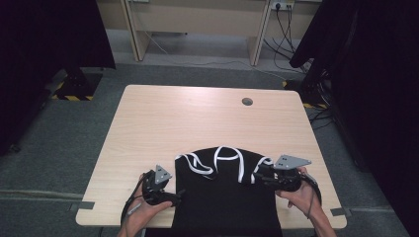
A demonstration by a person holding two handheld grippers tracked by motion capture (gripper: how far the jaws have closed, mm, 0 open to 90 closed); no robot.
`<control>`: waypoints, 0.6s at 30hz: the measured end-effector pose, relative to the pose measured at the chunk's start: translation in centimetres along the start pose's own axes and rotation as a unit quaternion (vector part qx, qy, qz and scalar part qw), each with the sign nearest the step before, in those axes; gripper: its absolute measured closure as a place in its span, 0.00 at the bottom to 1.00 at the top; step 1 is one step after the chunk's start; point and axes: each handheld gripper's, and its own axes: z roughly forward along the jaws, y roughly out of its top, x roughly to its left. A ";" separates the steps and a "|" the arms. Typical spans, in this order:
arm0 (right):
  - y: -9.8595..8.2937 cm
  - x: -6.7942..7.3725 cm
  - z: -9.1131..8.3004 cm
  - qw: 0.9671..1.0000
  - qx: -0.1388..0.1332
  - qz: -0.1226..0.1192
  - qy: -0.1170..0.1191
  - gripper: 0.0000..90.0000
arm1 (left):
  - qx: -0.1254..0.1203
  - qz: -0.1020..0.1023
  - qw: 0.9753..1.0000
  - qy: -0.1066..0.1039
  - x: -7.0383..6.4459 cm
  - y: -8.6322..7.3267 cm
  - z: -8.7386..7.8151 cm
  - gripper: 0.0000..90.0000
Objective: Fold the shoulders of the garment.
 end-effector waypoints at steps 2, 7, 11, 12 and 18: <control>0.0 -0.4 -0.1 1.000 0.001 0.009 -0.008 0.67 | 0.000 0.000 1.000 0.000 0.0 0.0 0.0 0.00; -0.3 -1.3 0.7 0.999 0.010 0.030 -0.017 0.65 | 0.000 0.000 1.000 0.000 0.0 0.0 0.0 0.00; -0.4 -1.9 1.5 0.999 0.016 0.045 -0.024 0.60 | 0.000 0.000 1.000 0.000 0.0 0.0 0.0 0.00; -0.4 -2.1 1.8 0.998 0.022 0.044 -0.033 0.60 | 0.000 0.000 1.000 0.000 0.0 0.0 0.0 0.00; -0.9 -3.8 3.8 0.995 0.054 0.058 -0.058 0.57 | 0.000 0.000 1.000 0.000 0.0 0.0 0.0 0.00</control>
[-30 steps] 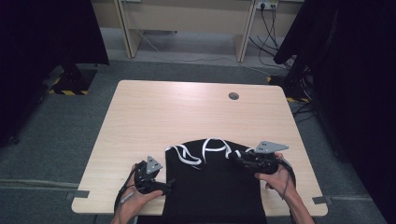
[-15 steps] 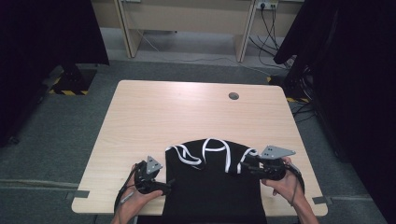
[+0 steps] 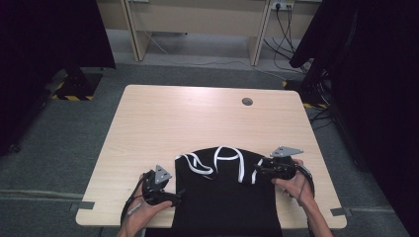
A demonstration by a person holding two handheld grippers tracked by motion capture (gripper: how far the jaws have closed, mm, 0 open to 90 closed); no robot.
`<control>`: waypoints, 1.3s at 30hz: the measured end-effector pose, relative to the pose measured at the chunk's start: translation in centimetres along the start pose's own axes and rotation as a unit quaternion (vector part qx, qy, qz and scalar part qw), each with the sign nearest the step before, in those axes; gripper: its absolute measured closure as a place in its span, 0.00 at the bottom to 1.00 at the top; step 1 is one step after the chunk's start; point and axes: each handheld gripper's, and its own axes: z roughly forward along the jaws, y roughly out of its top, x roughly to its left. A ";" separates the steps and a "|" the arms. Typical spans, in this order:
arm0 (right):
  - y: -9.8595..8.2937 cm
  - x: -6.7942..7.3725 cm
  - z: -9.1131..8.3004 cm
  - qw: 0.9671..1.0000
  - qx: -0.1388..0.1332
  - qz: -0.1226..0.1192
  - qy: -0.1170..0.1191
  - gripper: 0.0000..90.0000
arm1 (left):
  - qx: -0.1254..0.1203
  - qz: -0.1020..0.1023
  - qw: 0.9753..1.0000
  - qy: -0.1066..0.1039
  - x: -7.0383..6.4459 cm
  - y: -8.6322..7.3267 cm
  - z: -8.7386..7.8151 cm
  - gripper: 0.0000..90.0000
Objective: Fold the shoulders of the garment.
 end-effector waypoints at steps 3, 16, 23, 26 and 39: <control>-0.3 -0.4 0.4 1.000 -0.002 0.010 0.003 0.57 | 0.000 0.000 1.000 0.000 0.0 0.0 0.0 0.00; -0.2 -0.8 0.8 1.000 -0.009 0.011 0.001 0.56 | -0.016 -0.007 1.000 0.003 0.6 1.5 1.3 0.07; 0.2 -1.3 1.3 1.000 -0.013 0.013 0.000 0.56 | -0.008 -0.014 1.000 0.019 1.2 2.6 2.5 0.06; 0.5 -1.8 1.6 1.000 -0.014 0.016 -0.002 0.56 | -0.009 -0.020 0.999 0.027 1.5 3.0 2.9 0.06; 1.7 -3.1 2.8 1.000 -0.015 0.024 -0.012 0.55 | -0.008 -0.028 0.999 0.035 2.7 4.4 4.3 0.06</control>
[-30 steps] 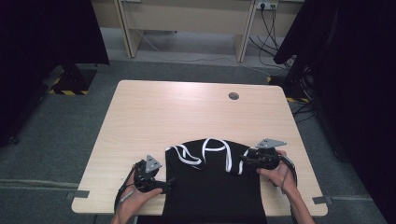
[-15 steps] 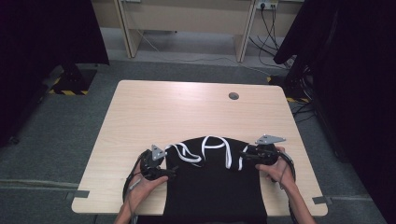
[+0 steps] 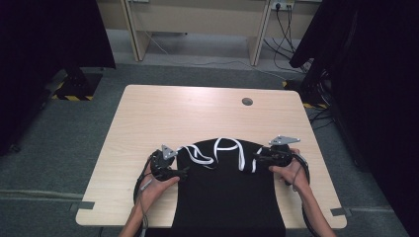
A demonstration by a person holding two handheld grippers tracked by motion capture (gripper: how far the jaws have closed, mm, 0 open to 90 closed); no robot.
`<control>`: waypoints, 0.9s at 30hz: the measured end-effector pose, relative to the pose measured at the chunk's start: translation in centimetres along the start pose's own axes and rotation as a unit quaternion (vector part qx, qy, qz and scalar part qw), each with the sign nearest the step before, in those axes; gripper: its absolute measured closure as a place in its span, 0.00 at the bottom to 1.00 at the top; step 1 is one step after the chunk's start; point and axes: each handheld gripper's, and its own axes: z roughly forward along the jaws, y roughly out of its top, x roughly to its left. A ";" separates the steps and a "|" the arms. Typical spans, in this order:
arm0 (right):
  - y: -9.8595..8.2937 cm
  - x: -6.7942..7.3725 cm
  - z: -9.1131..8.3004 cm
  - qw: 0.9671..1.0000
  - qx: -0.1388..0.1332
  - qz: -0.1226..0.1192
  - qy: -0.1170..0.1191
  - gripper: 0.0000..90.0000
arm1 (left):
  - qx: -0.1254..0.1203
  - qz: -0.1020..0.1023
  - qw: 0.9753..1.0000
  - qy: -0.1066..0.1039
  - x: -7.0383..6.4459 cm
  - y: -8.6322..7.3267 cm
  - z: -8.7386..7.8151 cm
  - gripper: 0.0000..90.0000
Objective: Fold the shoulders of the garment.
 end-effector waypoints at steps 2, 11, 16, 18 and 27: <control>0.1 -0.1 0.1 1.000 0.001 0.000 -0.001 0.55 | 0.000 0.001 1.000 -0.001 0.2 0.2 0.2 0.06; 0.6 -0.6 0.6 1.000 0.002 0.004 -0.004 0.54 | 0.000 -0.002 1.000 0.002 0.9 0.9 0.9 0.06; 1.0 -0.9 1.0 1.000 0.003 0.003 -0.005 0.54 | -0.001 -0.004 1.000 0.004 1.1 1.1 1.1 0.06; 1.2 -0.9 1.1 1.000 0.004 0.006 -0.006 0.54 | -0.001 -0.004 1.000 0.004 1.2 1.2 1.3 0.06; 1.4 -1.1 1.4 1.000 0.003 0.006 -0.006 0.54 | 0.000 -0.005 1.000 0.006 1.4 1.3 1.4 0.06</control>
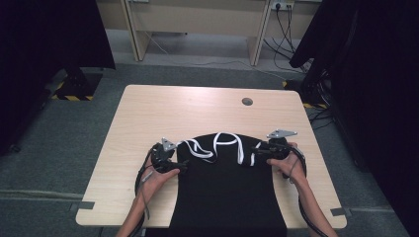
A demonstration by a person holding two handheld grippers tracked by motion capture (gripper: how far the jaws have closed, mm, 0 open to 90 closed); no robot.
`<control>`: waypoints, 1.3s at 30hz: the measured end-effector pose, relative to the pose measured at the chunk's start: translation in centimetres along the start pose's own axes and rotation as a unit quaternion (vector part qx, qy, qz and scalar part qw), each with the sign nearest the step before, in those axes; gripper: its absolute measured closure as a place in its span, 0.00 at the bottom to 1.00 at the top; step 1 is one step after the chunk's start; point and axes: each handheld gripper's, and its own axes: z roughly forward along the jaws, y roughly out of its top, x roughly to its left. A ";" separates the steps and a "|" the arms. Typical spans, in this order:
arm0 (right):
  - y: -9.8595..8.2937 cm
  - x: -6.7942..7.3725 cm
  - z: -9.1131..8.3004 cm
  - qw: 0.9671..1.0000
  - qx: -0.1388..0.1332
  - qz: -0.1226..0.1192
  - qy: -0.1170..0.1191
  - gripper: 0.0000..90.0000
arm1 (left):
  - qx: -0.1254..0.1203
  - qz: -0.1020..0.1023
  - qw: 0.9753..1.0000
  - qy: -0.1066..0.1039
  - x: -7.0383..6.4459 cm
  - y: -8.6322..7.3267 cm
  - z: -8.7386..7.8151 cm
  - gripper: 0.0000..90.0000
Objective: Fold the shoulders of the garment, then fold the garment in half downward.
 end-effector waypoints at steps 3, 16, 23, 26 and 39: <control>0.0 0.0 0.0 1.000 0.000 -0.001 0.000 0.54 | 0.000 0.000 1.000 0.000 0.0 0.0 0.0 0.06; 0.1 0.2 0.1 1.000 0.001 0.005 0.002 0.47 | 0.000 0.000 1.000 0.000 0.0 0.0 0.0 0.06; 0.3 0.3 -0.1 1.000 -0.002 0.011 -0.001 0.37 | 0.001 -0.003 1.000 0.000 0.0 0.0 0.0 0.05; 0.4 0.4 -0.1 1.000 -0.004 0.015 -0.004 0.35 | 0.002 -0.003 1.000 0.001 0.0 0.0 0.0 0.04; 1.1 -0.1 -0.9 1.000 -0.011 0.023 0.000 0.27 | 0.005 0.004 1.000 -0.016 0.2 0.1 0.1 0.01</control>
